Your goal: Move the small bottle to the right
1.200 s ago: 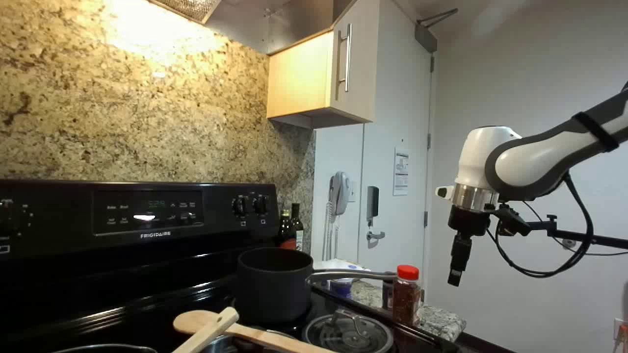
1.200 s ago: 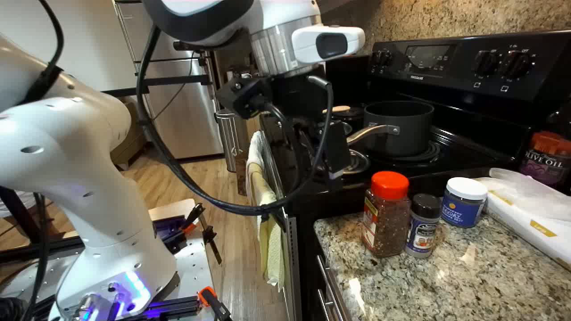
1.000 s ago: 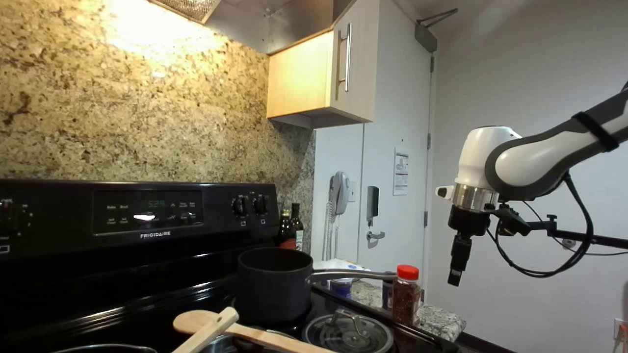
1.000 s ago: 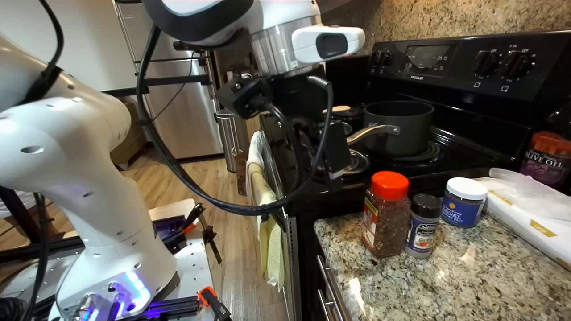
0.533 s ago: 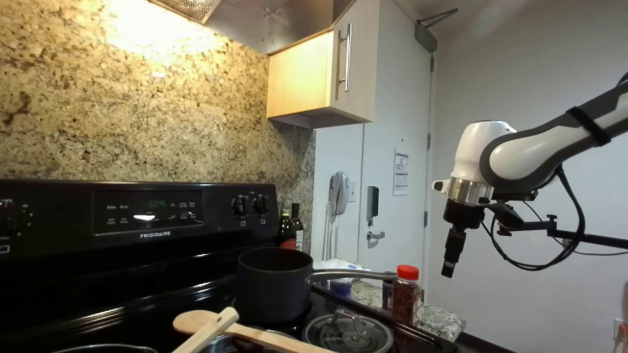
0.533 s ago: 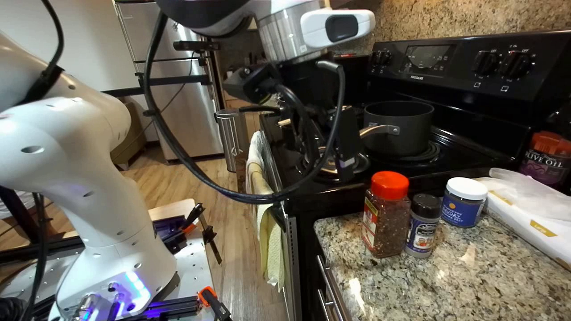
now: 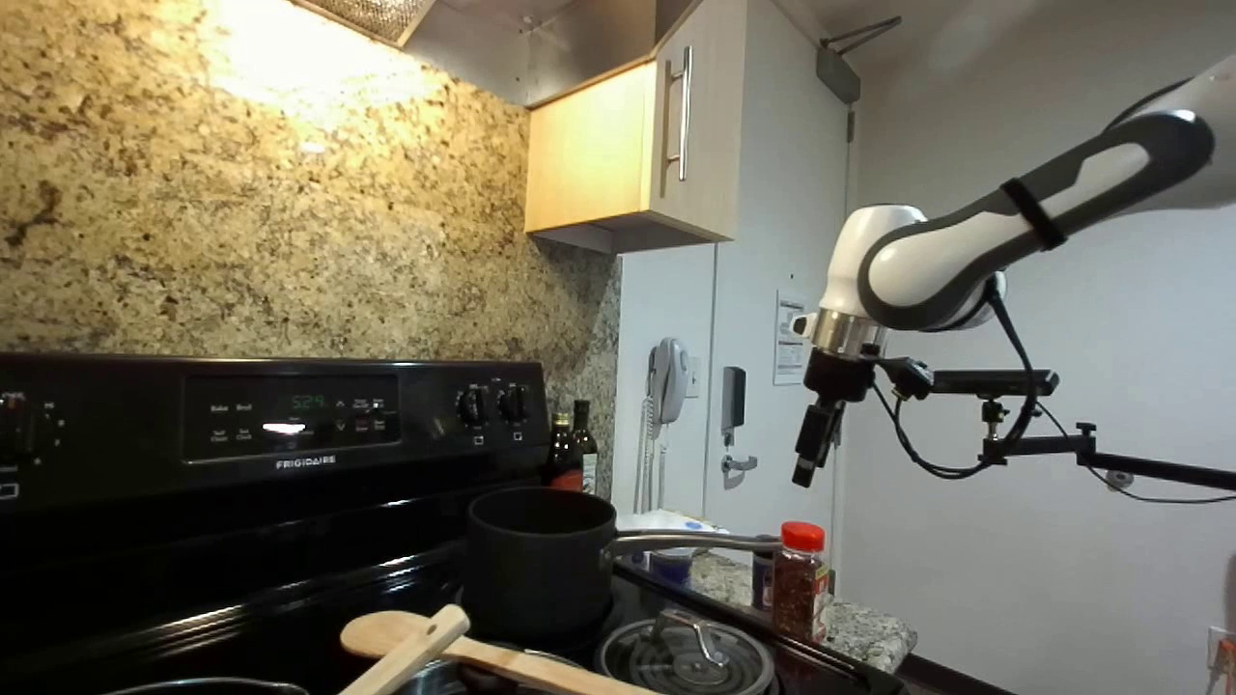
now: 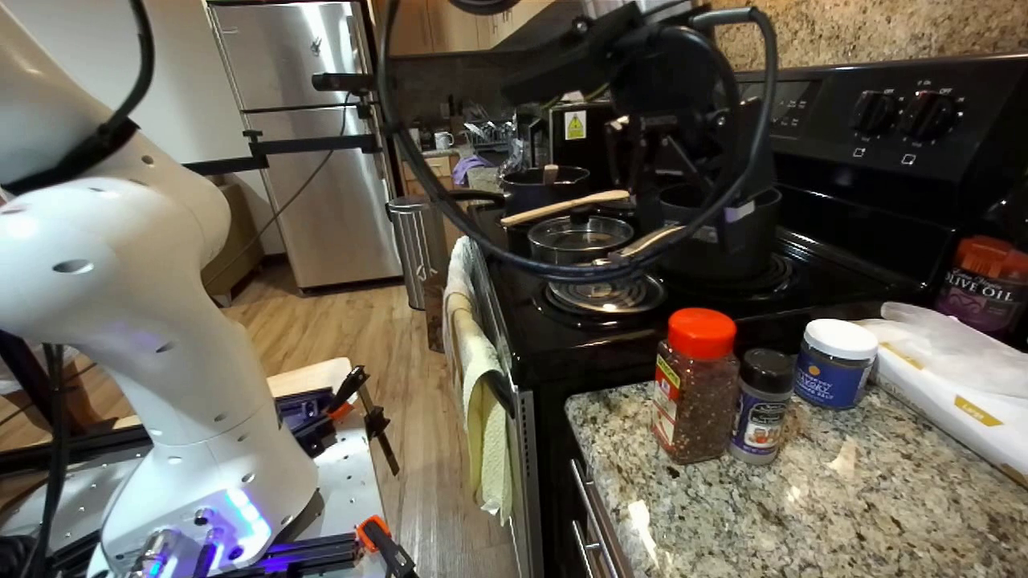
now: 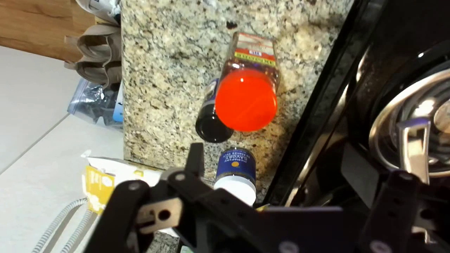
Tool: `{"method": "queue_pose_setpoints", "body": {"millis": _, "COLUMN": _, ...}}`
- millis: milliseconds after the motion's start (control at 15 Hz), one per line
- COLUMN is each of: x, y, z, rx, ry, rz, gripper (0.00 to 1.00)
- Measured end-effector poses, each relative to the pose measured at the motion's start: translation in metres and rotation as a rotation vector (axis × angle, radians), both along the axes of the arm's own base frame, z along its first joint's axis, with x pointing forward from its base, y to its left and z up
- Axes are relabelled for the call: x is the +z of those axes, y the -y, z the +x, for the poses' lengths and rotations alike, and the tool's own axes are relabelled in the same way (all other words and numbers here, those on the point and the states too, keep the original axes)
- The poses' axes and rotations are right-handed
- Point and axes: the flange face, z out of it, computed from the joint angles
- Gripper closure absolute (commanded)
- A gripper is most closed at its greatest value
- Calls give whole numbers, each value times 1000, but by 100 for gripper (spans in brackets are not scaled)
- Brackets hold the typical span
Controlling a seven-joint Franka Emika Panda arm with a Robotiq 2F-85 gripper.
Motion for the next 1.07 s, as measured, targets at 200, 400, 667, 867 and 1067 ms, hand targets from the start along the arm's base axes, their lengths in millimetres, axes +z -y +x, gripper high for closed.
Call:
{"method": "queue_pose_setpoints", "body": {"millis": 200, "x": -2, "y": -4, "z": 43, "rx": -4, "ry": -3, "rz": 37, "gripper": 0}}
{"method": "queue_pose_setpoints", "body": {"millis": 400, "x": -7, "y": 0, "z": 76, "rx": -9, "ry": -18, "rz": 39, "gripper": 0}}
{"method": "queue_pose_setpoints", "body": {"millis": 667, "x": -10, "y": 24, "z": 92, "rx": -51, "ry": -41, "rz": 25, "gripper": 0}}
{"method": "queue_pose_setpoints", "body": {"millis": 867, "x": -13, "y": 50, "z": 86, "rx": -101, "ry": -64, "rz": 30, "gripper": 0}}
{"method": "queue_pose_setpoints", "body": {"millis": 1067, "x": -24, "y": 62, "z": 83, "rx": -137, "ry": -74, "rz": 59, "gripper": 0}}
